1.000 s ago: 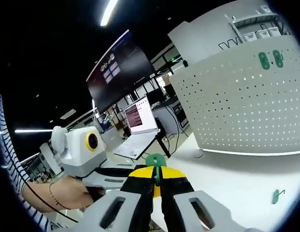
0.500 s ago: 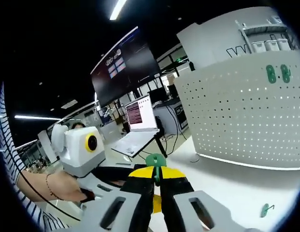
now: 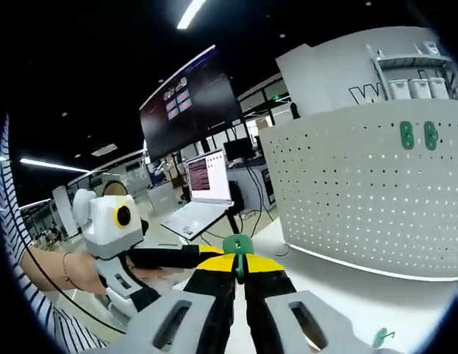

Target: Insert the hook assembly into the mounting plate slot until the hook locks in place.

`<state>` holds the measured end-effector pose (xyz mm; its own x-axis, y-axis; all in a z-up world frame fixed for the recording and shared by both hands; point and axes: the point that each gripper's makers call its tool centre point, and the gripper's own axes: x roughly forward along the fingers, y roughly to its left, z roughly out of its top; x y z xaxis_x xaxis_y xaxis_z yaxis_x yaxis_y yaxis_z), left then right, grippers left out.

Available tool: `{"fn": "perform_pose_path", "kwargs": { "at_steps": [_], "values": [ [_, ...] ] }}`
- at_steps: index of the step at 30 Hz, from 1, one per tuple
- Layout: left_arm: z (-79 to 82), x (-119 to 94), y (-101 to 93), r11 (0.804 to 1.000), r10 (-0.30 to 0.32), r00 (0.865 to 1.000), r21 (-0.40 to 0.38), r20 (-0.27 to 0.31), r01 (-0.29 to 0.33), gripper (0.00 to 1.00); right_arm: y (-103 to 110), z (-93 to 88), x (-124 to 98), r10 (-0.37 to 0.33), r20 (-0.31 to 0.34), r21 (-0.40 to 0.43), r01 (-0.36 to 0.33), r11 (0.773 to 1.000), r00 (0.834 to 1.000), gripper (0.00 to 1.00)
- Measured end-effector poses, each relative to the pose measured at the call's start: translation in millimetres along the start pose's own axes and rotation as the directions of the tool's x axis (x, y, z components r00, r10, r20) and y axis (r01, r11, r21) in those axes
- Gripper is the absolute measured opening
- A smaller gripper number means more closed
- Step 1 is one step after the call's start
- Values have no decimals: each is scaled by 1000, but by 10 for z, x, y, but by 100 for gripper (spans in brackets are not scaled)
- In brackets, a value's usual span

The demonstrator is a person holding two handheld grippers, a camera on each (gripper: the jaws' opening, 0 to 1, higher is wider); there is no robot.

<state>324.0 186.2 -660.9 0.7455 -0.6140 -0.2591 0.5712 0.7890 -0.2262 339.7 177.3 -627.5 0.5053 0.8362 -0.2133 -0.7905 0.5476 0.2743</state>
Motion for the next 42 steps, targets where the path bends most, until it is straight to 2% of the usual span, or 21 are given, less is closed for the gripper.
{"fn": "perform_pose_path", "kwargs": {
  "at_steps": [5, 13, 24, 27, 30, 35, 42],
  "values": [
    [57, -22, -19, 999, -6, 1000, -48, 30, 8, 84, 9, -8, -10, -1, 13, -5, 1, 1000, 1000, 0],
    [82, -20, -32, 998, -4, 999, -64, 51, 8, 94, 33, 0, -5, -9, 31, -30, 10, 999, 999, 0],
    [51, -4, -71, 997, -10, 999, -80, 42, 13, 100, -22, 12, 26, -33, 43, -31, 34, 999, 999, 0],
    [75, -8, -8, 997, 29, 998, -67, 56, -25, 98, -59, 34, 28, -51, 52, -41, 53, 998, 997, 0],
    [93, 10, -31, 997, 32, 998, -70, 60, -28, 100, -74, 56, 31, -54, 57, -53, 57, 997, 997, 0],
    [70, 59, -76, 996, 15, 999, -83, 41, -12, 100, -175, 124, 37, -84, 79, -60, 89, 994, 993, 0],
    [42, 61, -80, 996, 21, 999, -91, 32, -18, 100, -416, 255, -27, -169, 137, -56, 178, 982, 976, 0]
  ]
}}
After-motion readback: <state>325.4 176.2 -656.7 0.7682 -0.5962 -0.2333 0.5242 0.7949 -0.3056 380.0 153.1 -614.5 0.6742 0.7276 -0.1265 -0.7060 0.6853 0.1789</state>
